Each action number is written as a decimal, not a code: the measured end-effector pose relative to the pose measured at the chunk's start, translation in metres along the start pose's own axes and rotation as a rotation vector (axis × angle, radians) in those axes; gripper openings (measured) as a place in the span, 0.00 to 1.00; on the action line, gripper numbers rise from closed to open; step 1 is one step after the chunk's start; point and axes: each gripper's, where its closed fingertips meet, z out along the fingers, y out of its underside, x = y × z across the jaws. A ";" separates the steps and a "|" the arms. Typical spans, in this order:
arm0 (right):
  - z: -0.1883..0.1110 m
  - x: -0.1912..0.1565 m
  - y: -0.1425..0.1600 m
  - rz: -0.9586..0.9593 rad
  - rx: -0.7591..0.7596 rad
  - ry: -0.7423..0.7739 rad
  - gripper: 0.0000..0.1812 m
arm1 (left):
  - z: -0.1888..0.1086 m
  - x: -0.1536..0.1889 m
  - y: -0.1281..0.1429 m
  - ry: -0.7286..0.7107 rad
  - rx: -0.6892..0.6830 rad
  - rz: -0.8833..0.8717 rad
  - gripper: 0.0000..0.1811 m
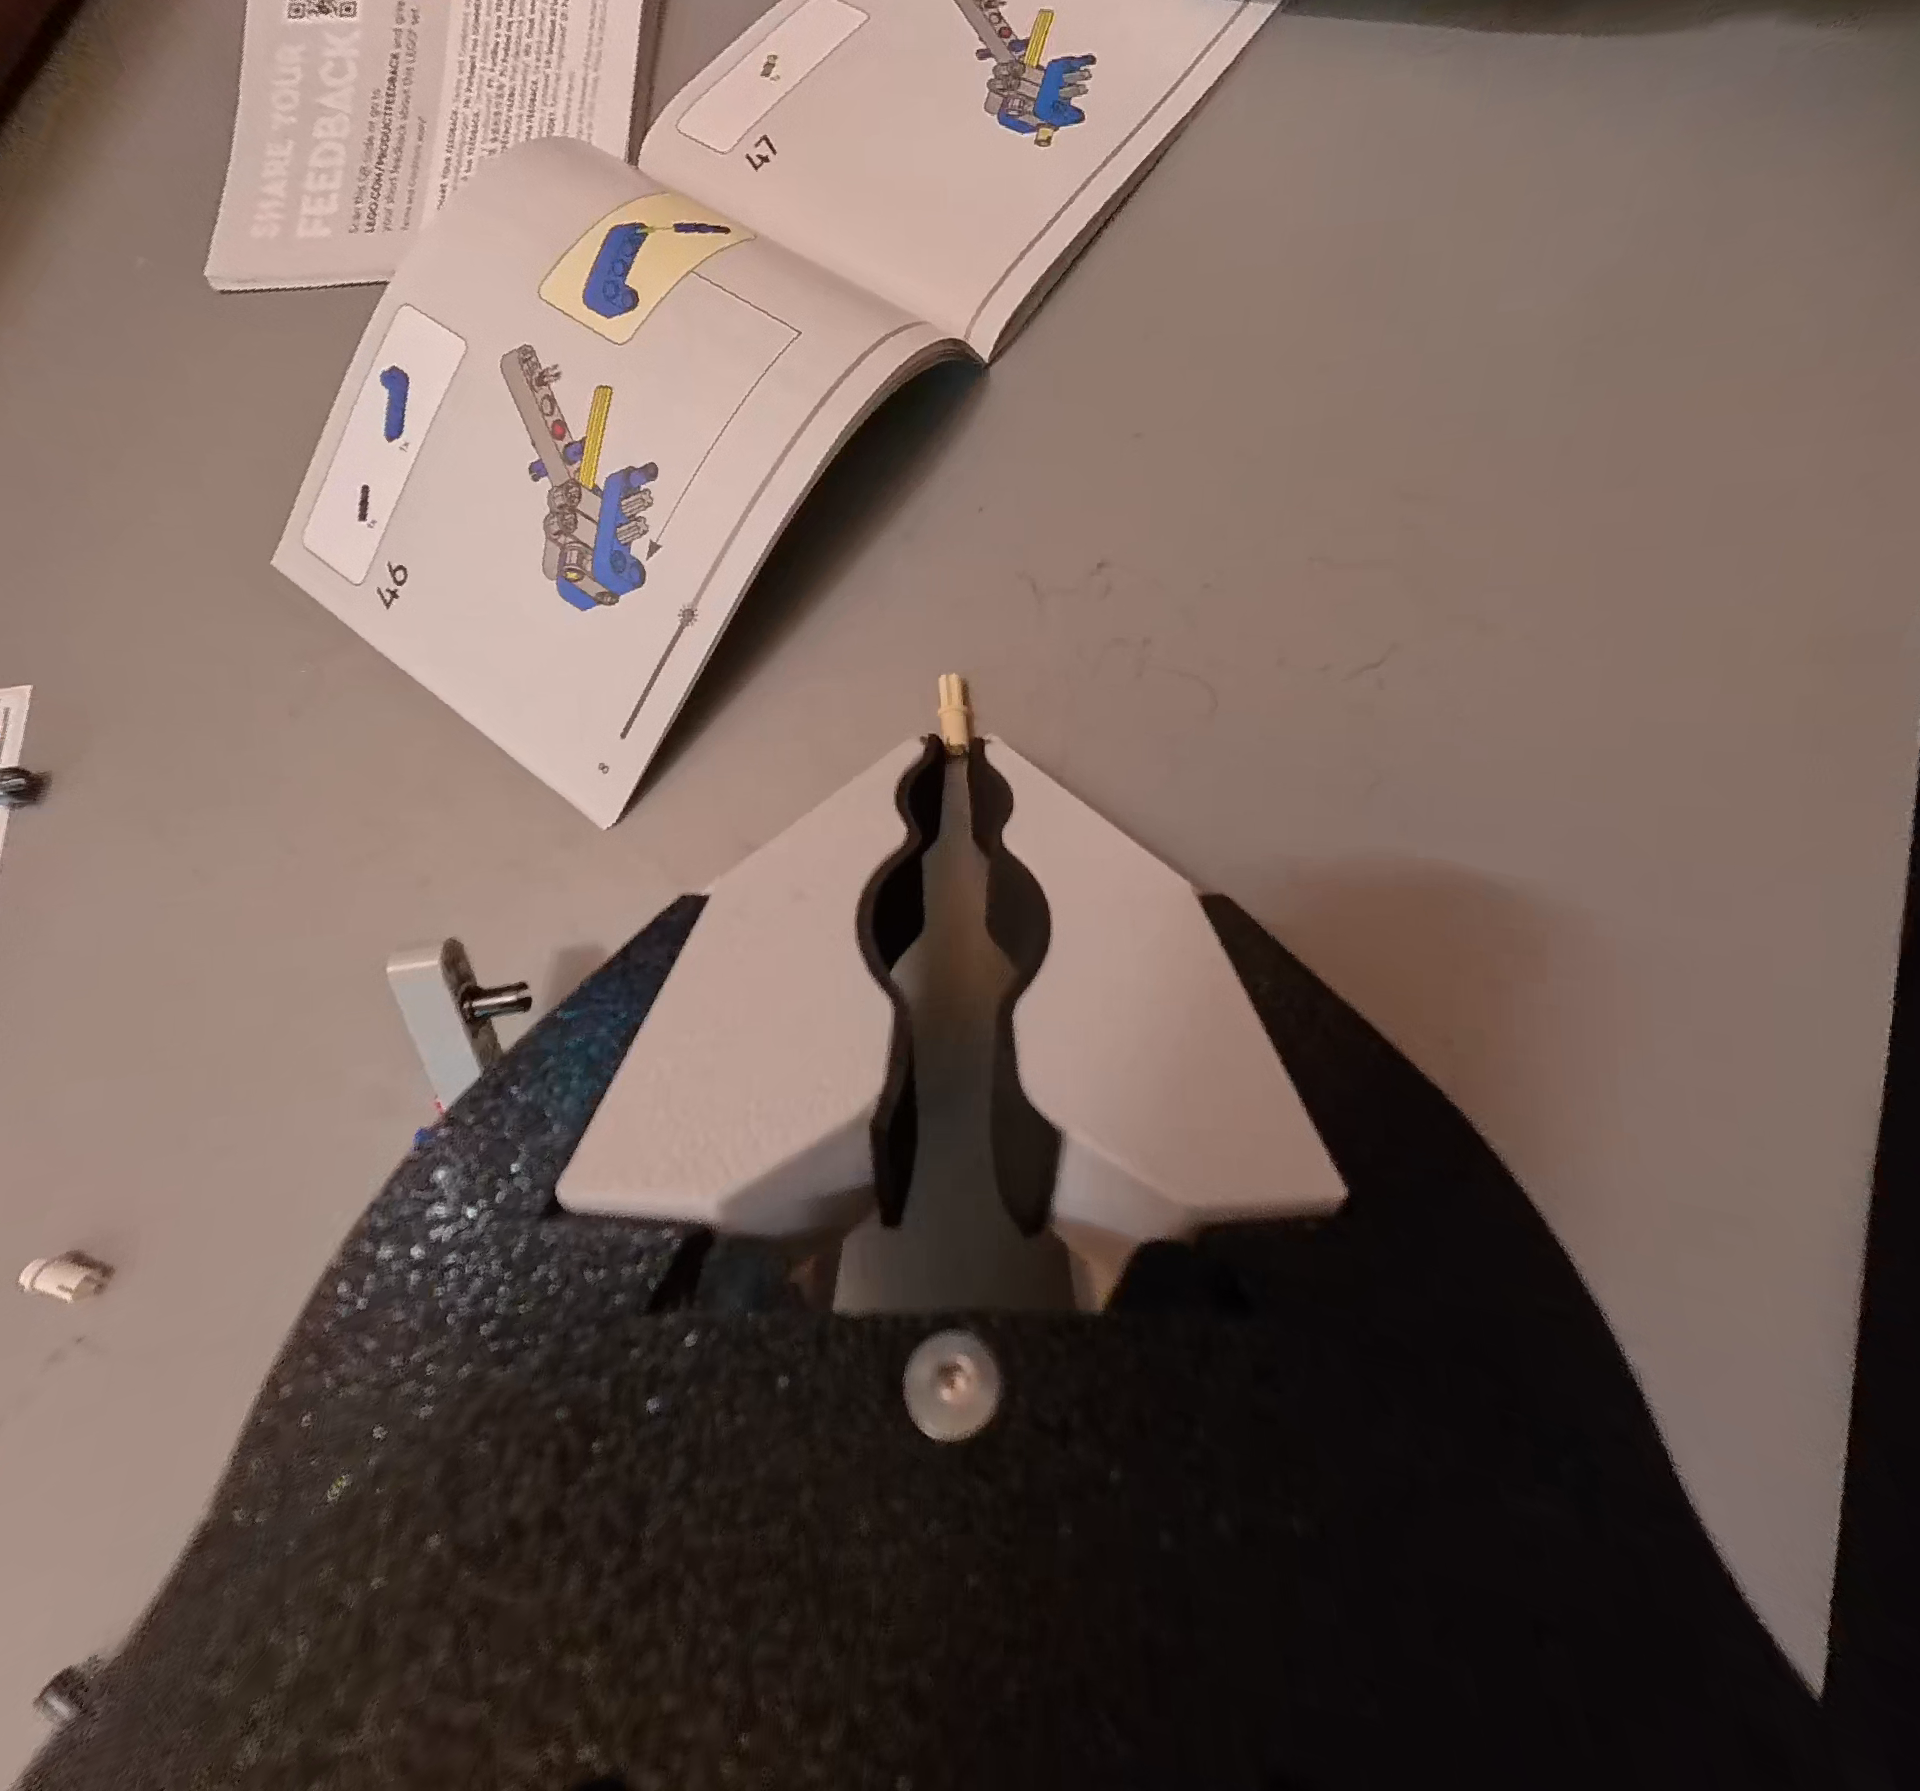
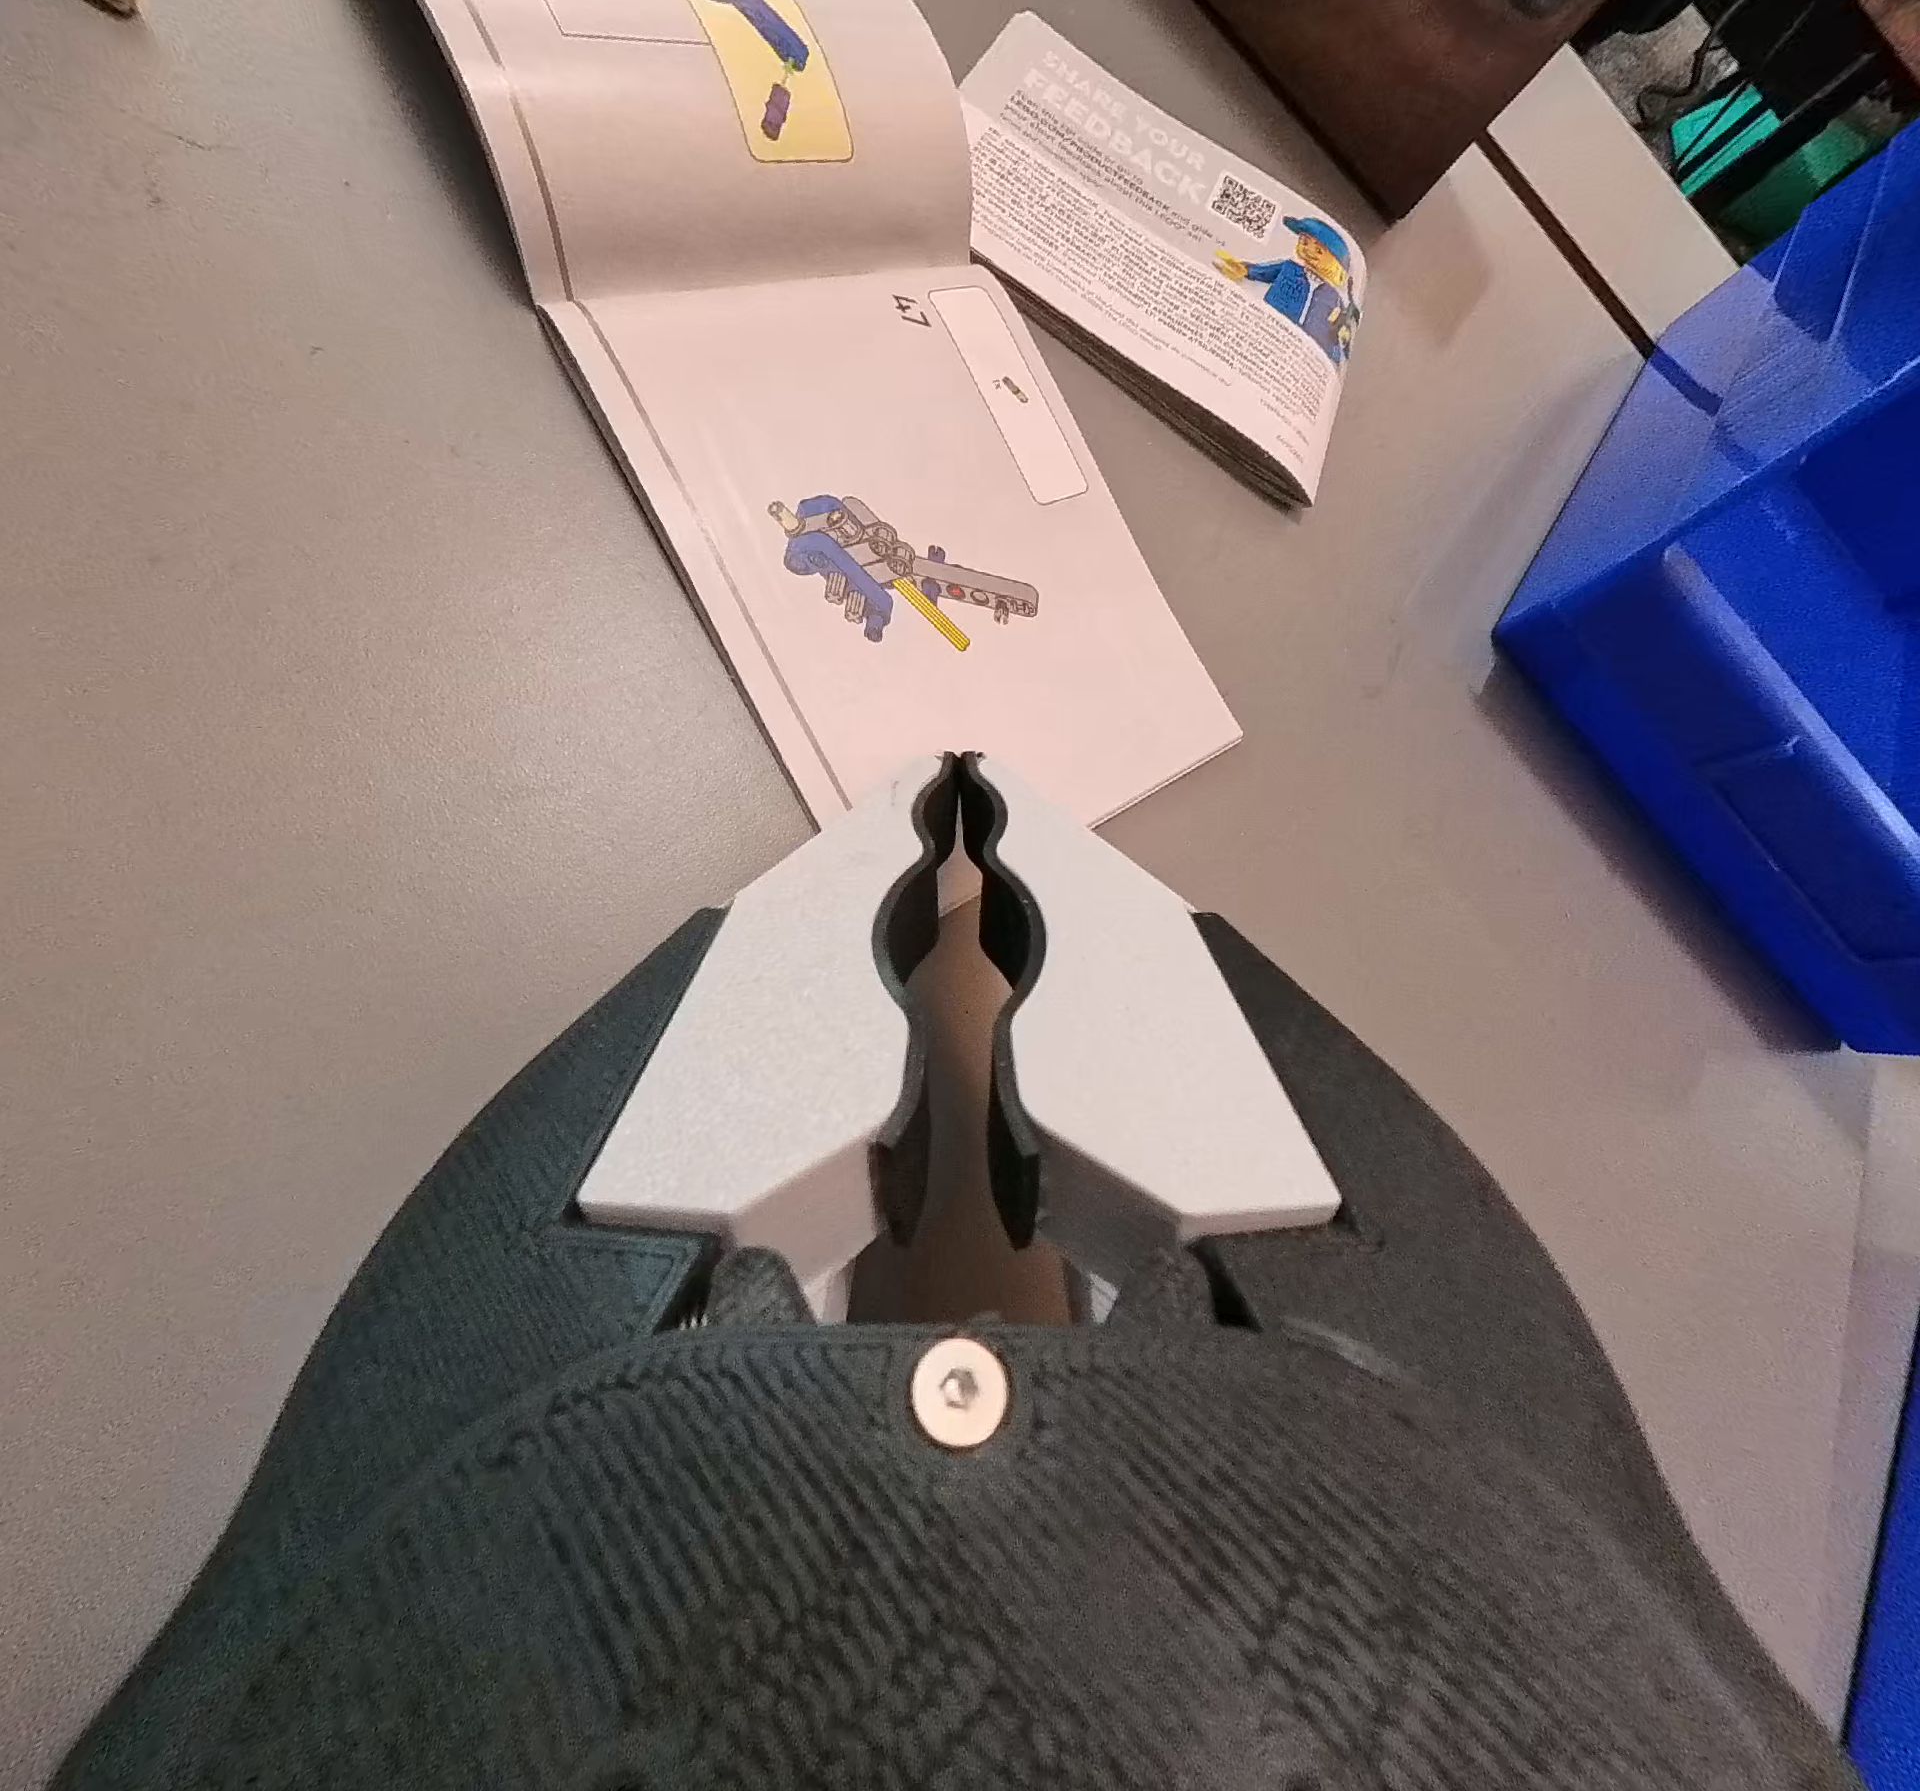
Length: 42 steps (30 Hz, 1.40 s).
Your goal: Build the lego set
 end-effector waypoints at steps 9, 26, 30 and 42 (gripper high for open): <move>-0.012 -0.084 -0.099 -0.071 0.321 -0.402 0.02 | -0.010 0.006 0.008 -0.005 0.004 0.057 0.01; 0.054 -0.219 -0.164 -0.441 0.229 -0.621 0.03 | -0.091 -0.014 0.068 -0.027 0.060 -0.047 0.00; 0.063 -0.216 -0.170 -0.395 0.204 -0.566 0.04 | -0.096 -0.026 0.085 -0.040 0.016 -0.076 0.00; 0.078 -0.199 -0.192 -0.282 0.211 -0.383 0.07 | -0.096 -0.041 0.093 -0.002 -0.004 -0.067 0.01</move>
